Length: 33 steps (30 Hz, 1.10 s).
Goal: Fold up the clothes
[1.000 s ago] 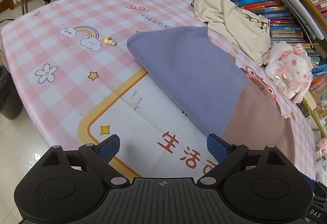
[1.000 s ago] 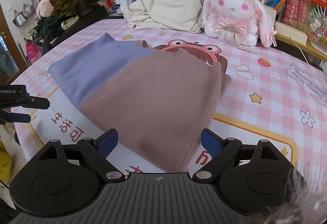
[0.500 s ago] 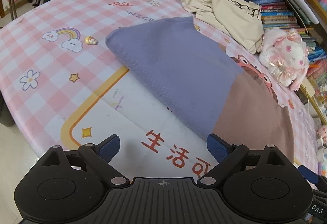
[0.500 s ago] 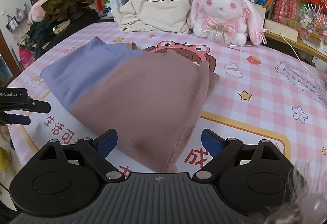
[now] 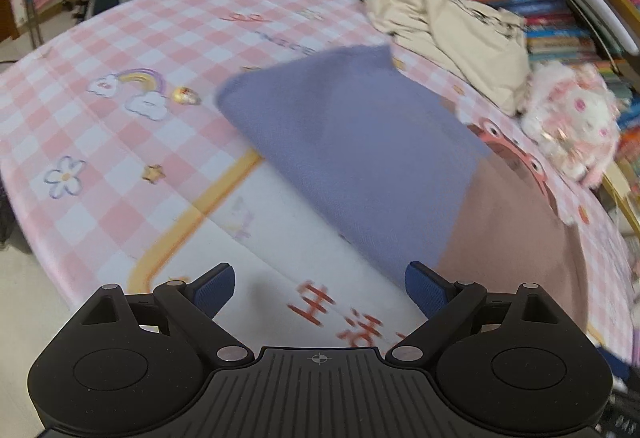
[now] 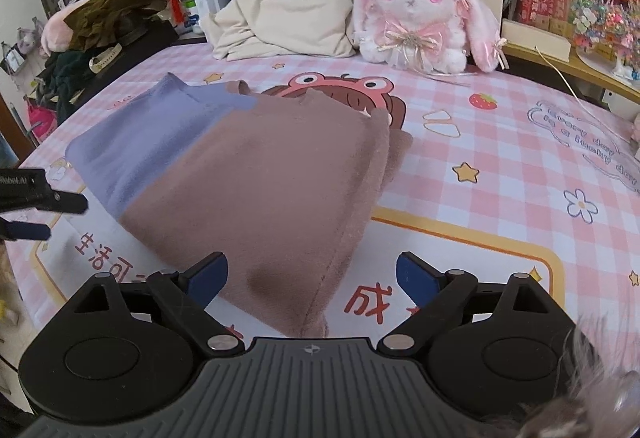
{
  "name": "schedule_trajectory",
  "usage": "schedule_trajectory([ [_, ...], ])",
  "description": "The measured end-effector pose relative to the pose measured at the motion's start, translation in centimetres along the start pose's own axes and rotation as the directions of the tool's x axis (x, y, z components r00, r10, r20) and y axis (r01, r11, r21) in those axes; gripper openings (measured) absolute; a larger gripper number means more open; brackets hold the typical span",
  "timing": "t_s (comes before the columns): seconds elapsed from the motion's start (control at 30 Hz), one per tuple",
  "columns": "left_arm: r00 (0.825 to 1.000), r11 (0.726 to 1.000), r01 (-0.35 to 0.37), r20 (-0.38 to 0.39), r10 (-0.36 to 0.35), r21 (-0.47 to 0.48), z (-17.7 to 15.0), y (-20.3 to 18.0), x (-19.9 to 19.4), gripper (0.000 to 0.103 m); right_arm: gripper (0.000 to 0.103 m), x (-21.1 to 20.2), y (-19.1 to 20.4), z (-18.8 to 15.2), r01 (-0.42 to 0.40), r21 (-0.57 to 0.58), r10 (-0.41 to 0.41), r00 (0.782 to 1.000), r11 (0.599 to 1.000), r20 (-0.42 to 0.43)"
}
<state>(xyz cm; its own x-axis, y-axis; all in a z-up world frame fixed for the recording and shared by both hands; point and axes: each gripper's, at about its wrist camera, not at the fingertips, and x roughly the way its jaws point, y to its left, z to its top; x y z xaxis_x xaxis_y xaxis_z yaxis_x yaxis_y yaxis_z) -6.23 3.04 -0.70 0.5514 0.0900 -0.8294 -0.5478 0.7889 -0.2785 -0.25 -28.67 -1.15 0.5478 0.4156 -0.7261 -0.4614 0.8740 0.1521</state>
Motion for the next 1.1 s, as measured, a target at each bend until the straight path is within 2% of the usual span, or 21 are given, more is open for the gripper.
schedule_trajectory([
  [0.17,1.000,0.994,0.011,-0.009,-0.012,-0.107,1.5,2.5,0.5,0.094,0.092,0.4,0.5,-0.4,0.020,0.005,-0.020,1.000,1.000,-0.018],
  [0.43,0.989,0.952,0.134,-0.024,-0.146,-0.276,3.6,6.3,2.7,0.094,0.092,0.8,2.3,0.1,0.081,0.008,-0.081,0.996,0.997,-0.026],
  [0.67,0.970,0.932,0.230,-0.016,-0.244,-0.280,4.9,8.2,3.6,0.094,0.092,1.2,4.7,0.9,0.153,0.012,-0.153,0.988,0.988,-0.028],
  [0.93,0.937,0.870,0.310,-0.029,-0.347,-0.384,6.0,11.4,4.2,0.092,0.092,1.6,7.0,1.2,0.215,0.032,-0.214,0.976,0.976,-0.046],
  [1.0,0.928,0.844,0.333,-0.012,-0.372,-0.421,6.4,12.0,4.7,0.091,0.092,1.8,7.3,1.1,0.225,0.046,-0.223,0.973,0.973,-0.056],
  [1.1,0.919,0.796,0.350,0.016,-0.394,-0.495,7.1,13.1,5.6,0.082,0.091,1.9,7.1,1.2,0.255,0.080,-0.250,0.966,0.964,-0.063],
])
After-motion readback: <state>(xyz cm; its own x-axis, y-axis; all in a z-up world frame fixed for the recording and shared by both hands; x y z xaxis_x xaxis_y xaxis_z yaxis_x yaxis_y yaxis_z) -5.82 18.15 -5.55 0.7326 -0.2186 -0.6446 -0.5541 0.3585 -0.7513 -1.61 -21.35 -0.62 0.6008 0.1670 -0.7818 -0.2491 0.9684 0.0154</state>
